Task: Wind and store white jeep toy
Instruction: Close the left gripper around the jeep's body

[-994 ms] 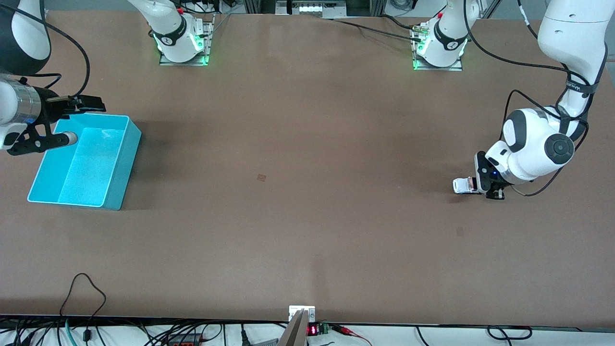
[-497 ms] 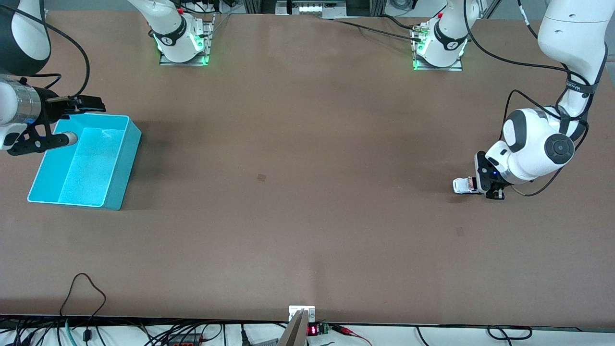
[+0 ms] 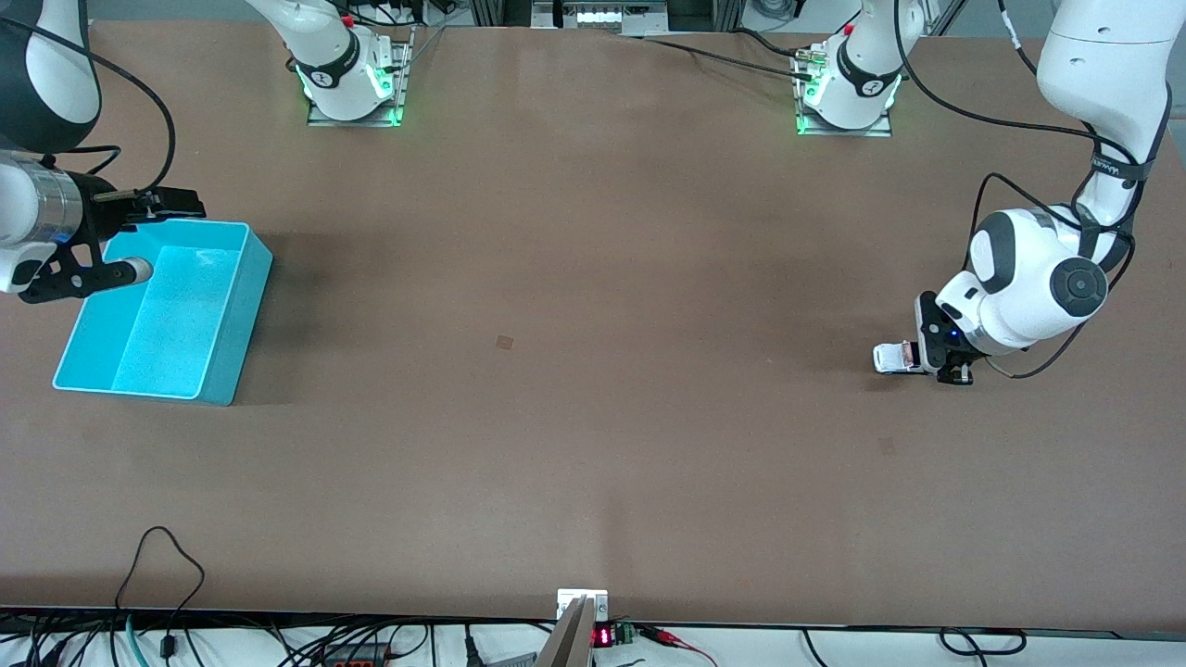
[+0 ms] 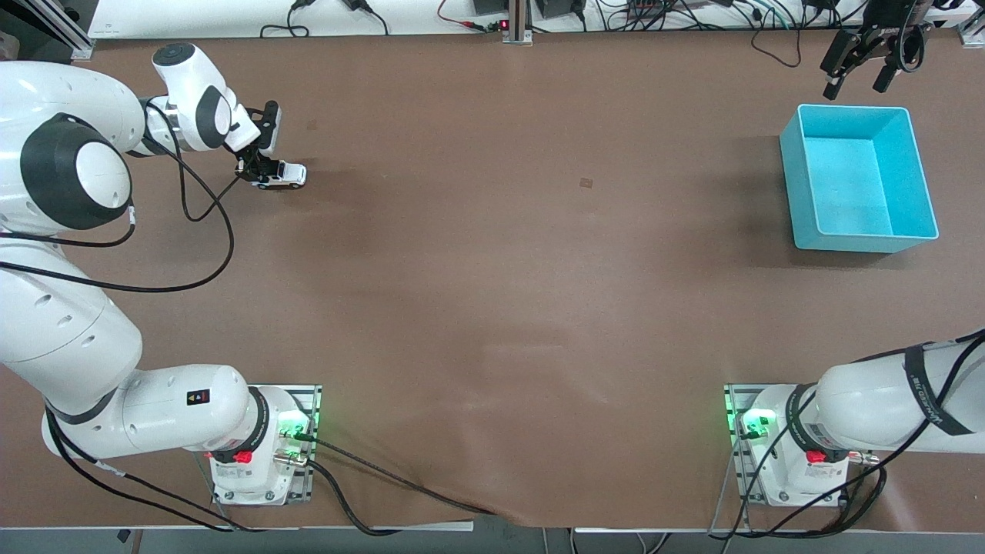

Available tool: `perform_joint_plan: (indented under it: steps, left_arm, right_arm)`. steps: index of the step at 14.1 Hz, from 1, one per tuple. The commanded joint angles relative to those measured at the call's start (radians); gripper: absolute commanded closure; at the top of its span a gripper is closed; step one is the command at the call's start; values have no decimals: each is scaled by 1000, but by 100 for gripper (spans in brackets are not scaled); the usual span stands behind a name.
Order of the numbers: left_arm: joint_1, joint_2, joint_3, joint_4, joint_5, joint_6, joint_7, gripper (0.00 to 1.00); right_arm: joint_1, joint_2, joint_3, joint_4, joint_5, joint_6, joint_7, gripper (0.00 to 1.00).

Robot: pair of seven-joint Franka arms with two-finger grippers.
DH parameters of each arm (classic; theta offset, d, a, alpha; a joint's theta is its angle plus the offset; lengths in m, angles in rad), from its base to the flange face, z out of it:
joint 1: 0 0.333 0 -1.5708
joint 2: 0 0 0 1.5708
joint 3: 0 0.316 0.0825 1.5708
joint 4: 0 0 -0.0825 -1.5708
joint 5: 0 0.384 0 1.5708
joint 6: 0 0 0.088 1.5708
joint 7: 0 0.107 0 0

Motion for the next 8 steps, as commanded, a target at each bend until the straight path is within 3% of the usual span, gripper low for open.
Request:
perform_joint_plan:
  steps: [1, 8]
  left_arm:
    - [26, -4, -11, -4, 18, -6, 14, 84]
    - [92, 24, -11, 2, 19, -6, 17, 88]
  right_arm:
    - [-4, 3, -1, 5, -6, -11, -15, 0]
    - [-4, 3, -4, 5, -7, -11, -15, 0]
